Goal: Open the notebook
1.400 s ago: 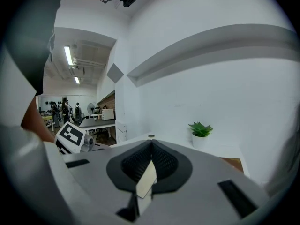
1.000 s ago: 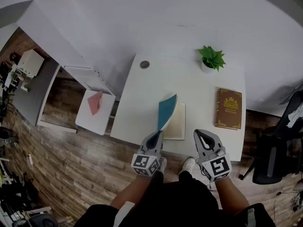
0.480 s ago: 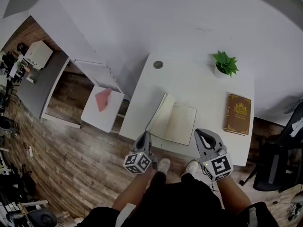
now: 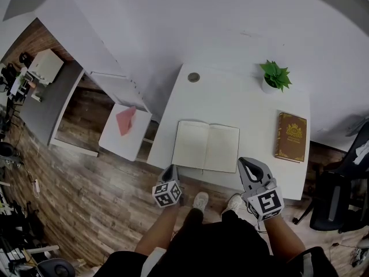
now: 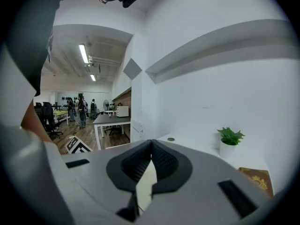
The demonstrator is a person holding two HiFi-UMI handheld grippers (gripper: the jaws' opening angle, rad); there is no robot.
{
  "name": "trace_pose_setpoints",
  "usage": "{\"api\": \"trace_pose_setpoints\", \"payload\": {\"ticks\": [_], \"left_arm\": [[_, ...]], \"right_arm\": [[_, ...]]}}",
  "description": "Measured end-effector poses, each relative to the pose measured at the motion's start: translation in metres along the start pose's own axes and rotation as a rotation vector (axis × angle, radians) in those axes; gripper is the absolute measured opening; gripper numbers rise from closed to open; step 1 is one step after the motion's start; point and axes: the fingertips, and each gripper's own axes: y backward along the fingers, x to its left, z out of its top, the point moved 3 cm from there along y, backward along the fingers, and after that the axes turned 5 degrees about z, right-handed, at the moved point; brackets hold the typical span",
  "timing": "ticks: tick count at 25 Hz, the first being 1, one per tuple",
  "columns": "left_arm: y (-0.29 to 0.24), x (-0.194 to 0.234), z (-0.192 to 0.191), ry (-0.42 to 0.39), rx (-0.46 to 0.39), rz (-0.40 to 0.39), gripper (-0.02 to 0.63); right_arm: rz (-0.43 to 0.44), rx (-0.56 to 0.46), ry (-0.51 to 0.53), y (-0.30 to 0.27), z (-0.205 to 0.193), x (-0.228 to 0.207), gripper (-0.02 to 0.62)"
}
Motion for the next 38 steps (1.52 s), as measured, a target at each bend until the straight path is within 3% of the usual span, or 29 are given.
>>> {"api": "trace_pose_setpoints", "payload": {"ticks": [1,4,7,15,18,21,23,26,30,38], "left_arm": [[0.001,0.002,-0.003,-0.025,0.007,0.014,0.019],[0.009,0.003,0.004,-0.087,-0.014,0.033,0.138],[0.022,-0.006,0.033,-0.135,-0.109,0.032,0.144],[0.055,-0.101,0.124,-0.312,-0.354,-0.187,0.126],[0.066,-0.138,0.14,-0.388,-0.412,-0.263,0.098],[0.076,-0.165,0.146,-0.441,-0.441,-0.331,0.008],[0.083,-0.179,0.146,-0.469,-0.454,-0.382,0.006],[0.094,-0.196,0.146,-0.463,-0.469,-0.43,0.006],[0.099,-0.2,0.143,-0.446,-0.452,-0.439,0.006],[0.101,-0.194,0.14,-0.448,-0.449,-0.413,0.006]], "right_arm": [[-0.006,-0.002,-0.001,0.001,0.0,-0.001,0.002],[-0.023,-0.015,-0.005,0.004,0.002,-0.004,0.002],[-0.034,-0.027,-0.008,0.006,0.004,-0.005,0.002],[-0.041,-0.066,-0.009,0.009,0.017,-0.009,0.002],[-0.048,-0.079,-0.009,0.013,0.019,-0.012,0.002],[-0.057,-0.086,-0.008,0.017,0.02,-0.015,0.002],[-0.056,-0.09,0.002,0.02,0.021,-0.016,0.002],[-0.051,-0.076,0.052,0.025,0.022,-0.015,0.002],[-0.045,-0.08,0.134,0.028,0.027,-0.012,0.002],[-0.046,-0.122,0.104,0.032,0.032,-0.008,0.002]]}}
